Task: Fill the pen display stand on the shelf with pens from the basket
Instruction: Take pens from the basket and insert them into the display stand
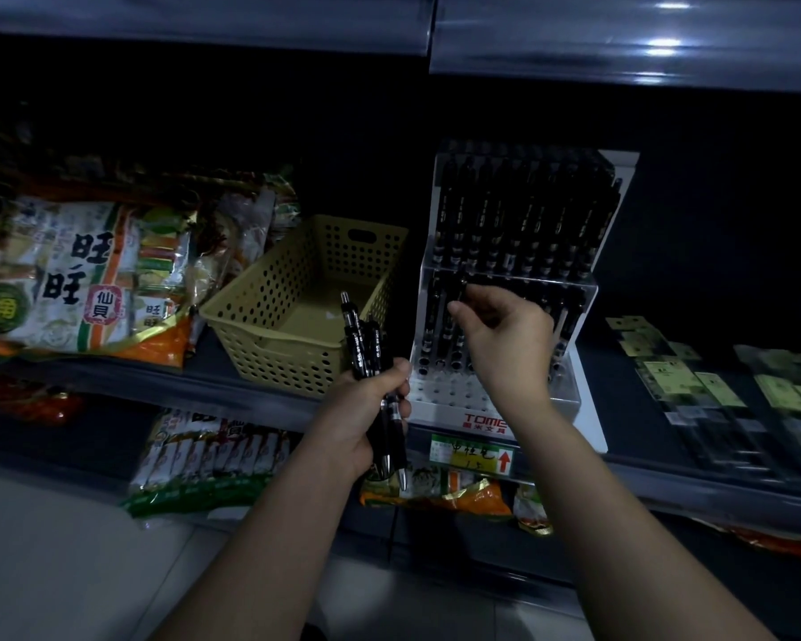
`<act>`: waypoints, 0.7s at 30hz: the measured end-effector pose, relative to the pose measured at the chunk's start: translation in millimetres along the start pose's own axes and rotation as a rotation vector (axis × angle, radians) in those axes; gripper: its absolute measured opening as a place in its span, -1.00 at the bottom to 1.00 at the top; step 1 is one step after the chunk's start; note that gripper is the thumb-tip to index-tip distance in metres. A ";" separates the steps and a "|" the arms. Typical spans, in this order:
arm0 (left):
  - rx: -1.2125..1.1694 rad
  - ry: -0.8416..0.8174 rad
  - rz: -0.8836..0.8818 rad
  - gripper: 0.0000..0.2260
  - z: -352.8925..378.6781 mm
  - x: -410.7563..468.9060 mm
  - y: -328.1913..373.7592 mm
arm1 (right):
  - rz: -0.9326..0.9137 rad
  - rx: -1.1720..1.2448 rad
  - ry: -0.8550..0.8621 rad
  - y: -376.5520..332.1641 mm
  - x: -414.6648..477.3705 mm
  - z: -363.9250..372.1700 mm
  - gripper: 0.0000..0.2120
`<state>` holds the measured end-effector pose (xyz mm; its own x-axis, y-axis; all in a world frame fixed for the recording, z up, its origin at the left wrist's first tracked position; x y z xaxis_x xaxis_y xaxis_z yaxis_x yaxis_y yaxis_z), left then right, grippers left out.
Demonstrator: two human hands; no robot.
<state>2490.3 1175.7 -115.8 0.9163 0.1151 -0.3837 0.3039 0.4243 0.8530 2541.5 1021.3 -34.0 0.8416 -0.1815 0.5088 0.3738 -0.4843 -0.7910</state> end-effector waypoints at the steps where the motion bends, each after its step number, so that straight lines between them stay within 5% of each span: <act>1: 0.002 -0.001 0.001 -0.94 0.1 -0.4 0.0 | 0.006 -0.023 -0.014 1.6 -1.4 1.7 -0.72; 11: 0.008 -0.017 -0.006 -0.99 0.9 -0.9 0.1 | -0.018 -0.123 -0.035 6.4 -7.3 8.6 -0.86; 21: 0.010 -0.108 -0.008 -0.81 9.6 -6.7 1.3 | -0.035 -0.163 -0.078 7.0 -10.3 10.4 -0.84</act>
<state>2487.0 1166.8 -108.7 0.9365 0.0143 -0.3504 0.3131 0.4159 0.8538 2539.5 1028.6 -48.3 0.8592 -0.0985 0.5021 0.3405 -0.6224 -0.7047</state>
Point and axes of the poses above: each hand's wrist, its own x-axis towards the middle knuckle, its own z-axis out of the palm, y = z × x, the point moved 7 cm from there along x, towards the middle knuckle, and after that the axes turned 1 degree about -x, right-handed, at the moved point
